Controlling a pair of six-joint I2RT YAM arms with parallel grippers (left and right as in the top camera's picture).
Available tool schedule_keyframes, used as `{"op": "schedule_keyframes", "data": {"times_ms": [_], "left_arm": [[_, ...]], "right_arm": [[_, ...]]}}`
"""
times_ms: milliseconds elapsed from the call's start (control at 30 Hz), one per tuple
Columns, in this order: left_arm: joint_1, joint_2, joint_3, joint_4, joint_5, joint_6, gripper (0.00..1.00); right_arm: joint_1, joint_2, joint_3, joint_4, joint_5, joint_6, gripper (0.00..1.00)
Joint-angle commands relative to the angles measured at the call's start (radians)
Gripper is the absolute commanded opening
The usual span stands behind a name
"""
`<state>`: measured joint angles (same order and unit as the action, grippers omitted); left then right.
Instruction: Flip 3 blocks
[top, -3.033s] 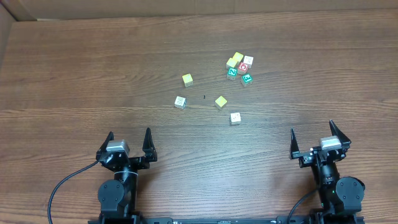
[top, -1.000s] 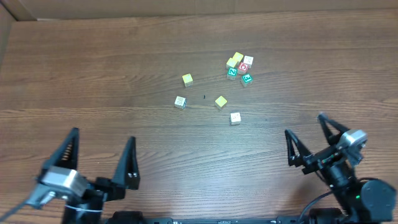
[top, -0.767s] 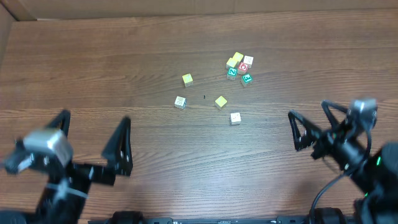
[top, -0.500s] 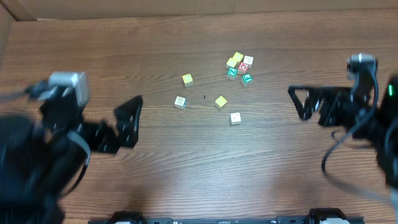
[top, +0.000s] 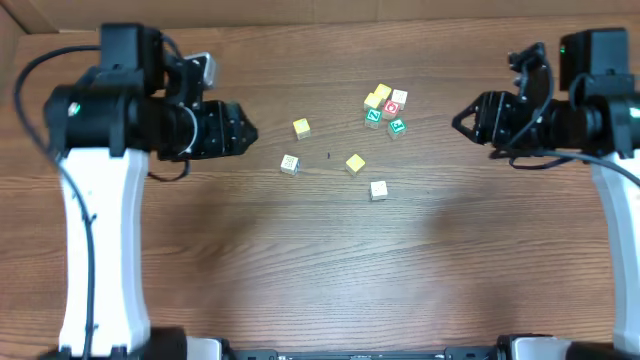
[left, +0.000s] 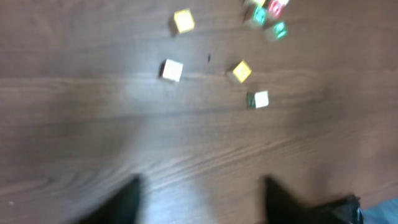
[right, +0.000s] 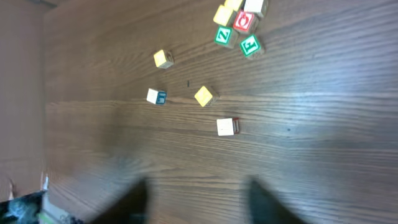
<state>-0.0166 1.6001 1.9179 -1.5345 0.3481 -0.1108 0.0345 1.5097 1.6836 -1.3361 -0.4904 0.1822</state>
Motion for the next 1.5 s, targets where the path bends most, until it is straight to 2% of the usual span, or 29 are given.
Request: {"op": "schedule_keyframes", "data": {"times_ms": [0, 67, 133, 167, 200, 233, 300, 333, 367, 400, 433, 467, 500, 533, 567, 600, 633, 667, 700, 733, 800, 1100, 1267, 1467], "left_arm": [[0.01, 0.06, 0.021, -0.008, -0.011, 0.019, 0.06], [0.01, 0.086, 0.021, -0.009, -0.021, 0.018, 0.19], [0.01, 0.105, 0.021, -0.008, -0.027, 0.018, 0.57], [0.01, 0.114, 0.021, -0.005, -0.036, 0.018, 0.83], [0.01, 0.122, 0.021, 0.0, -0.05, 0.018, 1.0], [0.01, 0.129, 0.021, 0.006, -0.064, 0.018, 1.0], [0.01, 0.14, 0.021, 0.022, -0.074, 0.019, 1.0], [0.01, 0.143, 0.021, 0.026, -0.074, 0.018, 1.0], [0.01, 0.146, 0.021, 0.028, -0.074, 0.019, 1.0], [0.01, 0.149, 0.02, 0.027, -0.076, 0.022, 0.85], [0.01, 0.15, 0.02, 0.027, -0.084, 0.022, 0.17], [0.01, 0.15, 0.02, 0.022, -0.092, 0.021, 0.04], [0.01, 0.15, 0.02, 0.021, -0.098, 0.019, 0.04], [0.01, 0.15, 0.02, 0.021, -0.118, 0.01, 0.04], [0.01, 0.15, 0.02, 0.022, -0.145, -0.006, 0.04], [0.01, 0.15, 0.02, 0.023, -0.179, -0.026, 0.04], [0.01, 0.15, 0.02, 0.023, -0.203, -0.034, 0.09], [0.01, 0.15, 0.02, 0.023, -0.217, -0.035, 0.34], [0.01, 0.15, 0.02, 0.021, -0.226, -0.035, 0.64], [0.01, 0.15, 0.02, 0.02, -0.225, -0.035, 1.0], [0.01, 0.15, 0.02, 0.021, -0.225, -0.035, 1.0], [0.01, 0.15, 0.02, 0.021, -0.225, -0.035, 1.0], [0.01, 0.15, 0.02, 0.021, -0.225, -0.035, 1.0], [0.01, 0.15, 0.02, 0.021, -0.225, -0.035, 1.0]], "right_arm": [[0.043, 0.032, 0.019, 0.002, 0.016, -0.021, 0.22], [0.073, 0.056, 0.016, 0.002, 0.066, 0.013, 0.22], [0.107, 0.078, 0.008, 0.011, 0.118, 0.056, 0.29], [0.121, 0.087, 0.002, 0.02, 0.129, 0.059, 0.35], [0.139, 0.097, -0.006, 0.034, 0.135, 0.058, 0.51], [0.153, 0.106, -0.012, 0.046, 0.136, 0.058, 0.68], [0.181, 0.128, -0.024, 0.068, 0.138, 0.058, 0.95], [0.196, 0.142, -0.032, 0.079, 0.138, 0.058, 1.0], [0.214, 0.158, -0.042, 0.091, 0.138, 0.058, 1.0], [0.225, 0.171, -0.047, 0.094, 0.138, 0.058, 1.0], [0.237, 0.188, -0.049, 0.093, 0.138, 0.058, 1.0], [0.248, 0.206, -0.051, 0.091, 0.138, 0.058, 0.99], [0.26, 0.224, -0.054, 0.09, 0.138, 0.058, 0.84], [0.27, 0.239, -0.056, 0.091, 0.139, 0.058, 0.63], [0.278, 0.253, -0.057, 0.091, 0.14, 0.058, 0.54], [0.289, 0.267, -0.057, 0.091, 0.143, 0.058, 0.51], [0.297, 0.278, -0.057, 0.093, 0.143, 0.058, 0.53], [0.307, 0.29, -0.057, 0.098, 0.143, 0.058, 0.59], [0.317, 0.3, -0.057, 0.105, 0.143, 0.058, 0.61], [0.325, 0.307, -0.057, 0.109, 0.144, 0.058, 0.66], [0.342, 0.319, -0.057, 0.112, 0.171, 0.058, 0.72], [0.392, 0.326, -0.161, 0.155, 0.282, 0.074, 0.72], [0.398, 0.326, -0.3, 0.325, 0.333, 0.213, 0.68], [0.4, 0.327, -0.418, 0.501, 0.387, 0.275, 0.67]]}}
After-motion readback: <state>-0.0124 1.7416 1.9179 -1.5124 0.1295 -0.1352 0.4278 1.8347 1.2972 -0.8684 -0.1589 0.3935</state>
